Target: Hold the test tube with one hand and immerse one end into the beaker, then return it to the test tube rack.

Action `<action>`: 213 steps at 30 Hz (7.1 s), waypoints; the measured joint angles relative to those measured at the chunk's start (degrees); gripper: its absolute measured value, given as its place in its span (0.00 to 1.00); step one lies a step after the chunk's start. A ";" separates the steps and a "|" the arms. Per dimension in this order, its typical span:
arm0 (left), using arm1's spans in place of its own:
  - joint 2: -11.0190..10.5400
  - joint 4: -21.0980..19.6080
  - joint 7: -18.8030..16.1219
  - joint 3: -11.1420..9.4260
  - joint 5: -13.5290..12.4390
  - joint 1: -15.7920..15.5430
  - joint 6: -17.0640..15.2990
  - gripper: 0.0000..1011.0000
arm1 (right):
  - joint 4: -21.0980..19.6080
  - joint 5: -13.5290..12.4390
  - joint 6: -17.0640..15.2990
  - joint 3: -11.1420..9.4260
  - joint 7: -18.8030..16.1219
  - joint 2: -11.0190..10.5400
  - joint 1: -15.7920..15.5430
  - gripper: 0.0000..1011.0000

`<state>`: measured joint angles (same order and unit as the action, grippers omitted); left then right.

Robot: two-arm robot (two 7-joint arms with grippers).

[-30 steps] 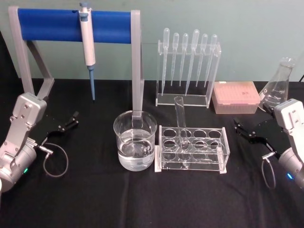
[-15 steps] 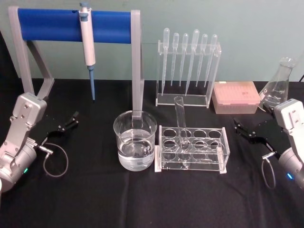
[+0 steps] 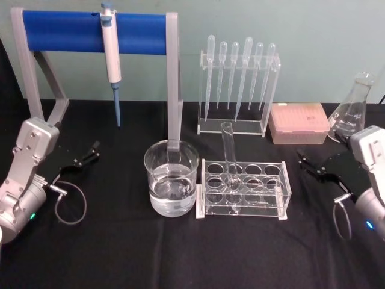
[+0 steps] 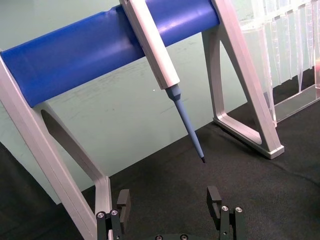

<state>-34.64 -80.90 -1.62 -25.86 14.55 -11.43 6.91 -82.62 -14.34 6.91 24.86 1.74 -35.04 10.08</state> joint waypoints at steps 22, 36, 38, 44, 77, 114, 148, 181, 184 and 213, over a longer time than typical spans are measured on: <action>0.00 0.00 0.00 0.00 0.00 0.00 0.00 0.99 | -17.92 -15.17 -10.16 -2.95 -18.82 -3.80 -5.34 0.99; 0.00 0.00 0.00 0.00 0.00 0.00 0.00 0.99 | -12.43 -11.79 -18.00 2.74 -23.61 3.18 4.31 0.99; 0.00 0.00 0.00 0.00 0.00 0.00 0.00 0.99 | -11.56 -11.27 -18.52 3.03 -23.90 4.12 5.13 0.99; 0.00 0.00 0.00 0.00 0.00 0.00 0.00 0.99 | -10.03 -10.41 -19.57 3.21 -24.59 5.90 6.37 0.92; 0.00 0.00 0.00 0.00 0.00 0.00 0.00 0.99 | -19.00 -13.97 -17.74 -4.56 -22.08 6.64 -0.65 0.22; 0.00 0.00 0.00 0.00 0.00 0.00 0.00 0.99 | -23.56 -14.35 -17.82 -6.19 -20.72 6.00 -0.72 0.22; 0.00 0.00 0.00 0.00 0.00 0.00 0.00 0.99 | -23.56 -14.34 -17.77 -6.19 -20.72 6.00 -0.72 0.22; 0.00 0.00 0.00 0.00 0.00 0.00 0.00 0.99 | -23.56 -14.35 -17.77 -6.19 -20.72 6.00 -0.72 0.22; 0.00 0.00 0.00 0.00 0.00 0.00 0.00 0.99 | -23.56 -14.35 -17.77 -6.19 -20.72 6.00 -0.72 0.22; 0.00 0.00 0.00 0.00 0.00 0.00 0.00 0.99 | -23.56 -14.35 -17.77 -6.19 -20.72 6.00 -0.72 0.22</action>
<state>-34.65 -80.90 -1.62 -25.86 14.55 -11.43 6.91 -106.18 -28.68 -10.87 18.67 -18.98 -29.03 9.36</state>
